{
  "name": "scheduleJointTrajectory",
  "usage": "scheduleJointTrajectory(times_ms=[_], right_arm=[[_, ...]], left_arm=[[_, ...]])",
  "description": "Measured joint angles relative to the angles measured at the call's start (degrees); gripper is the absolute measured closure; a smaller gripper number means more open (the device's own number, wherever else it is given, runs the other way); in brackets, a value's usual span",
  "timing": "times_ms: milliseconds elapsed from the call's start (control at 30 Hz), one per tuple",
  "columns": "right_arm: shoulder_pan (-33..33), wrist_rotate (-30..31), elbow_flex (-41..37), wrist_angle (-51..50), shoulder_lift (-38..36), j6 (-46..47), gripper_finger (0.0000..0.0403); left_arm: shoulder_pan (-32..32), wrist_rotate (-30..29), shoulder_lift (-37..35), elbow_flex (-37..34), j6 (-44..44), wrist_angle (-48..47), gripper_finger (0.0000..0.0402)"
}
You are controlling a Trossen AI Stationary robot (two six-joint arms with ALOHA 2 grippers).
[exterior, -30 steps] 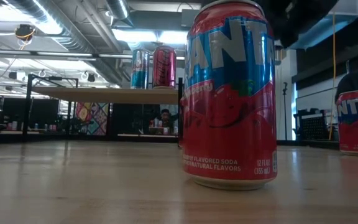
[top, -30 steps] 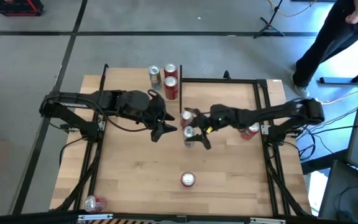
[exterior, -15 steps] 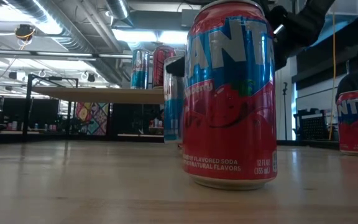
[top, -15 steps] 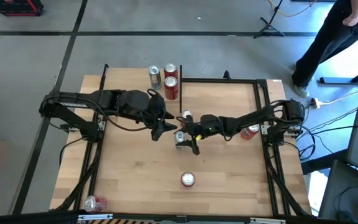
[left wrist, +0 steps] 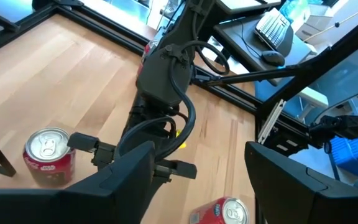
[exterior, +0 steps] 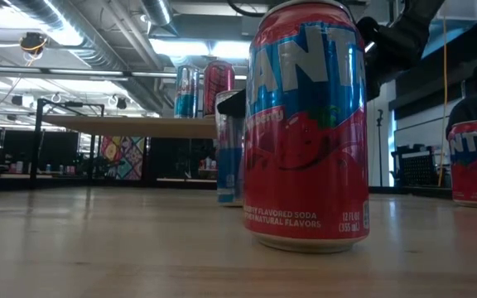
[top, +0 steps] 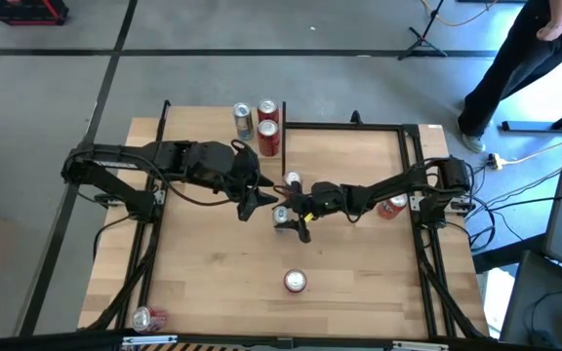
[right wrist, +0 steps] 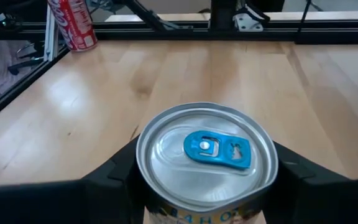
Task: Place canned beverage on shelf
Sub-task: Put the blue soda can on the shelf and aligned with the other blue soda can
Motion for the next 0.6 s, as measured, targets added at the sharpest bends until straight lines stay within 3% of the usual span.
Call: scheduleJointTrajectory(times_ms=[200, 333, 433, 600], right_arm=[[-0.1, 0.0, 0.0, -1.0, -0.7, 0.1, 0.0086], [-0.1, 0.0, 0.0, -4.7, -5.3, 0.1, 0.0028], [-0.1, 0.0, 0.0, -11.6, -11.5, -0.7, 0.0009], [-0.1, 4.2, 0.0, -30.6, -26.5, -1.9, 0.0019]], left_arm=[[0.0, 0.0, 0.0, 0.0, 0.2, 0.0, 0.0154], [0.0, 0.0, 0.0, 0.0, 0.4, 0.0, 0.0154], [0.0, 0.0, 0.0, 0.0, 0.4, 0.0, 0.0154], [0.0, -1.6, 0.1, 0.0, 1.7, 0.0, 0.0154]])
